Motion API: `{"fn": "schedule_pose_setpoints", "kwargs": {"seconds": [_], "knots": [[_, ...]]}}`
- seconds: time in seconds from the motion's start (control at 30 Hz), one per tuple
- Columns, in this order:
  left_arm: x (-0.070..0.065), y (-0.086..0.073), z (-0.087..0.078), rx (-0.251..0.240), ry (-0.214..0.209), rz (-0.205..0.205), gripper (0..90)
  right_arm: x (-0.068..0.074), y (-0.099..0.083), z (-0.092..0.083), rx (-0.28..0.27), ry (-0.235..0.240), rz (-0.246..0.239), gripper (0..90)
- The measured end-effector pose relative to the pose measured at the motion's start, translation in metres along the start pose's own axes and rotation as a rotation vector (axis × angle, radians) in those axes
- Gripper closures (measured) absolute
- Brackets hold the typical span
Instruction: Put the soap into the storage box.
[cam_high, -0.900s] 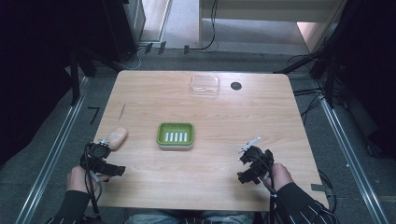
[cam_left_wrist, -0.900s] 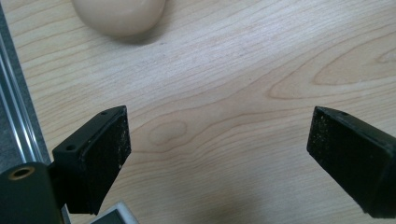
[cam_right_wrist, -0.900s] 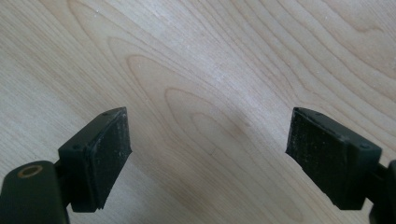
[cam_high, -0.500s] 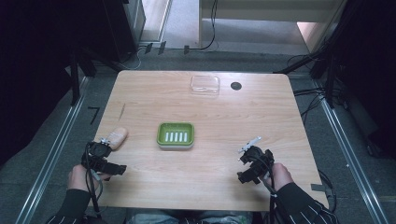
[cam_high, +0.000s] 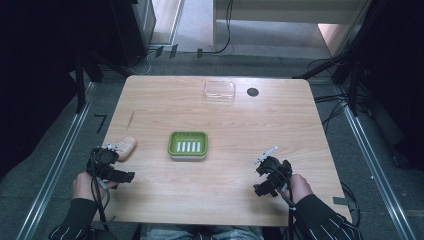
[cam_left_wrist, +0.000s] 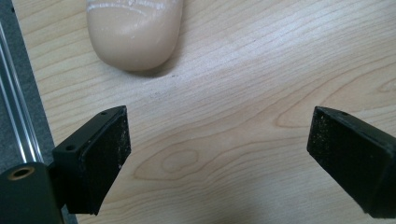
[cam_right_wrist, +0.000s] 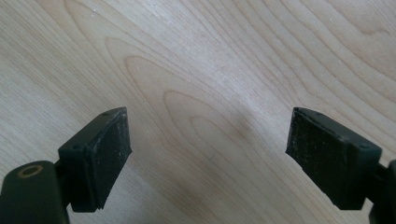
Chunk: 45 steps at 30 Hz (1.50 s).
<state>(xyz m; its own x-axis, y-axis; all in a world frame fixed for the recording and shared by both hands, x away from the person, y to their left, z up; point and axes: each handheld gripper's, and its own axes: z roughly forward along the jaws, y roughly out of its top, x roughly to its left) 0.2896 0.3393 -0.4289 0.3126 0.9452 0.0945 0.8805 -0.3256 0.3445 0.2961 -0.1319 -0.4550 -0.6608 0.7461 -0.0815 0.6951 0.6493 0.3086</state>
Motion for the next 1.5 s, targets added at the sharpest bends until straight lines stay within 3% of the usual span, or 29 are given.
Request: {"fn": "schedule_pose_setpoints", "kwargs": {"seconds": [0.43,1.13,1.5], "knots": [[0.01,-0.001,-0.008,-0.036,-0.004,-0.012,6.4,0.006,0.007,0.001,0.007,-0.008,-0.02,14.3],[0.014,0.03,-0.01,-0.069,-0.018,0.019,6.4,0.005,0.004,0.001,0.01,-0.01,-0.02,14.2],[0.024,0.037,-0.016,-0.079,-0.025,0.001,6.4,0.008,0.002,-0.001,0.011,-0.015,-0.018,14.3]]}}
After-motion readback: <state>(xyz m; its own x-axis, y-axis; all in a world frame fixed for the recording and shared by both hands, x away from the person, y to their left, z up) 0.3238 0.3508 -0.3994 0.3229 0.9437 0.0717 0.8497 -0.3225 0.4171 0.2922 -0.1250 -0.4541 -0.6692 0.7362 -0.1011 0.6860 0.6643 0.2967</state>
